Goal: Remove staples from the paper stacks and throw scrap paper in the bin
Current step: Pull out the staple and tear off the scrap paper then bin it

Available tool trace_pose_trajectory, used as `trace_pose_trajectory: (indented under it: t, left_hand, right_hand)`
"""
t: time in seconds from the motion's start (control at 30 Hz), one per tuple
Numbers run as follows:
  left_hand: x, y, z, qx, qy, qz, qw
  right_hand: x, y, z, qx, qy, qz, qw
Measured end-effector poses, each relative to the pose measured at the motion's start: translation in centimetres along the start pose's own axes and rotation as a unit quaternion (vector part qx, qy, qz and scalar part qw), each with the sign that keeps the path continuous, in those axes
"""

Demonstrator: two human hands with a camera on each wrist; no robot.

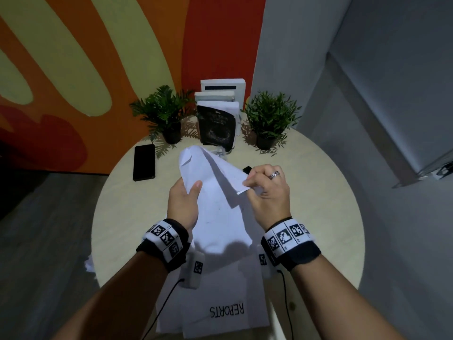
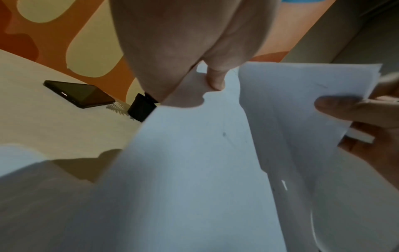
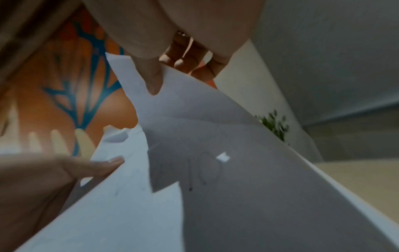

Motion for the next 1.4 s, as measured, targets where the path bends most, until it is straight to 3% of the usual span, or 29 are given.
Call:
trace_pose_trajectory:
  t: [0.17,0.33,0.5,0.6,0.67,0.83,0.97,1.07,1.13,1.27,1.4]
  left_hand:
    - [0.2,0.1,-0.3,-0.012,0.009,-0.019,1.000]
    - [0.0,0.2,0.3,-0.011,0.011,0.002,1.000]
    - [-0.4,-0.1,1.2,-0.019,-0.012,0.013,1.000]
    - [-0.8,-0.3,1.7,-0.039,-0.020,0.025,0.999]
    - [-1.3,-0.3,1.1,-0.035,-0.009,0.022,0.999]
    - [-1.7,-0.9,-0.8,-0.042,0.017,-0.011,0.999]
    - [-1.6,-2.6,-0.2,-0.050,0.007,-0.033,0.998]
    - [-2.1,-4.6,2.4,-0.026,-0.064,0.004,0.998]
    - [-2.5,-6.2,3.7,0.026,-0.072,0.018,0.997]
    - [-2.1,-13.4,5.1,0.025,-0.064,-0.073,0.995]
    - [0.1,-21.9,5.9,0.038,-0.034,-0.107,0.993]
  right_hand:
    - [-0.3,0.3,1.1,-0.049,-0.065,0.005,0.997]
    - [-0.5,0.4,1.5,0.011,-0.081,0.010,0.997]
    - [-0.1,-1.0,1.8,0.057,-0.025,-0.048,0.997]
    - [0.5,-2.4,1.0,0.104,0.046,-0.069,0.991]
    - [0.6,-2.6,-0.5,0.116,0.114,-0.030,0.986]
    - [-2.1,0.0,-5.2,0.141,0.246,0.143,0.948]
    - [-3.5,2.3,-6.0,0.183,0.288,0.134,0.931]
    - [-2.6,4.1,-4.4,0.212,0.292,0.111,0.926]
    - [-1.9,5.1,-2.9,0.225,0.287,0.125,0.923]
    - [-1.0,10.6,2.1,0.203,0.252,0.242,0.914]
    - [-1.3,19.3,6.2,0.114,0.246,0.337,0.901]
Point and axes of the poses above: each hand's wrist, its own x-axis towards the middle knuckle, its own y-axis out of the palm, z = x × y, the point moved 6 cm from there along x, towards the middle knuckle, and after that the axes turned 5 degrees about z, right-handed, at the moved point
